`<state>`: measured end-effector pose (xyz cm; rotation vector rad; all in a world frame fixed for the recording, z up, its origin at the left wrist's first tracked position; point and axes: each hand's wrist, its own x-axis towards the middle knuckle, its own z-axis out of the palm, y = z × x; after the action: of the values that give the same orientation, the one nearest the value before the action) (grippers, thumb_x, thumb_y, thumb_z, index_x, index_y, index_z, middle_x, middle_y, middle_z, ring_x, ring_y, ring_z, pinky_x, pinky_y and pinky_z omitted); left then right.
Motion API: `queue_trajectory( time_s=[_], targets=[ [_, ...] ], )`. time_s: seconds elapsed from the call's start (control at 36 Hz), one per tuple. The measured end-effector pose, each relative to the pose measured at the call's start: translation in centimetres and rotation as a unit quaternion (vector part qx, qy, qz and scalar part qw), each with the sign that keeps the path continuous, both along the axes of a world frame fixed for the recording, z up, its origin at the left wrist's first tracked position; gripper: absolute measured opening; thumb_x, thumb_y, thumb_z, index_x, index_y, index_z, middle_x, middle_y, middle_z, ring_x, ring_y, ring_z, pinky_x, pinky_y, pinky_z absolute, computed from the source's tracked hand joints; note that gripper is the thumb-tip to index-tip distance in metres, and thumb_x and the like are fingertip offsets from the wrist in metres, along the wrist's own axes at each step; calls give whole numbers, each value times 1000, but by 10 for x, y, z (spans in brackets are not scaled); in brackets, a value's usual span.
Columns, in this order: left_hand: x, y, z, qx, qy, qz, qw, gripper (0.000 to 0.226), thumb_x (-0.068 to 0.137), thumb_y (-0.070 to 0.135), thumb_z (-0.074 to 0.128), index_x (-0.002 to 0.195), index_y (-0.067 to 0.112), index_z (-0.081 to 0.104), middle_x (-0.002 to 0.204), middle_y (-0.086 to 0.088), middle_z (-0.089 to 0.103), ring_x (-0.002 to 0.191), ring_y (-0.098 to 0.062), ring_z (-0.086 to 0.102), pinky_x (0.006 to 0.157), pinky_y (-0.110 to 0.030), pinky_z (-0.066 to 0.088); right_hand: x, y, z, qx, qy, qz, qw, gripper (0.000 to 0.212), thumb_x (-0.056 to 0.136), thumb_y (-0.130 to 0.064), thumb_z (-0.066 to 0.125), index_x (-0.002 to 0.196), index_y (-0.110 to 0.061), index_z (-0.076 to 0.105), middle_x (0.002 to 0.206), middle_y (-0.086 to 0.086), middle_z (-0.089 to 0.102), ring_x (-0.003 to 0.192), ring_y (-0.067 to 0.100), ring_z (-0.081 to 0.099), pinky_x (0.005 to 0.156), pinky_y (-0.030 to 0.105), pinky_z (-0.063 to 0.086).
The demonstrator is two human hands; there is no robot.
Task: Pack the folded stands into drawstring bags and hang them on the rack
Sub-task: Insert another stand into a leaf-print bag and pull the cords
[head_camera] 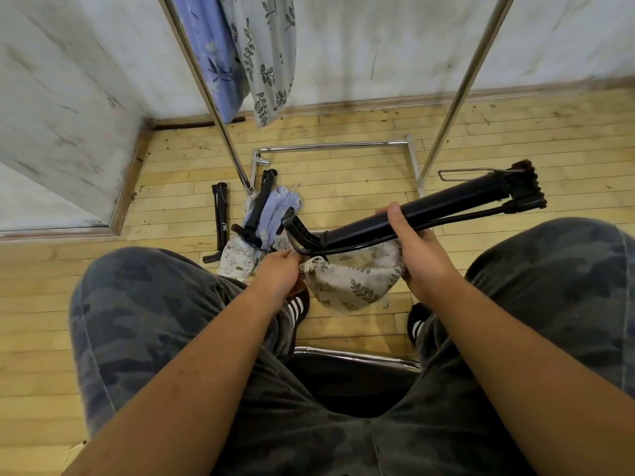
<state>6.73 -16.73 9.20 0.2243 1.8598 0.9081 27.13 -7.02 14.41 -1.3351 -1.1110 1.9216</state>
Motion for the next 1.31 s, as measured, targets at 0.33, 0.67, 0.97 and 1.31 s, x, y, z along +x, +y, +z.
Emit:
queue_trajectory(
  time_s=[0.33,0.67,0.97,1.31],
  targets=[
    [-1,6,10,8,-78,123,989,21,101,12,49,95,9,69,74,-6,67,66,-19,61,61,-30,51,3,-1,9,-44,18,8,999,22,95,-32,70,114,-22,77,106,-1,79,105,19,75,106,41,54],
    [-10,3,9,19,-39,123,991,31,96,25,50,112,12,72,106,-18,75,91,-28,69,81,-42,54,3,4,2,5,-17,17,1000,22,79,-40,75,92,-23,81,101,4,77,113,33,70,108,55,51],
    [-4,3,16,65,19,88,994,32,91,37,46,107,33,73,114,-10,74,103,-33,70,83,-46,56,4,7,-2,30,-45,17,998,24,86,-31,73,102,-14,78,111,10,76,111,28,70,104,54,54],
    [-1,4,6,107,70,36,991,23,106,28,49,102,35,70,93,0,67,72,-15,55,64,-28,43,1,3,-5,83,-91,25,992,8,89,-21,74,95,-19,80,103,-2,77,103,10,69,87,26,51]
  ],
)
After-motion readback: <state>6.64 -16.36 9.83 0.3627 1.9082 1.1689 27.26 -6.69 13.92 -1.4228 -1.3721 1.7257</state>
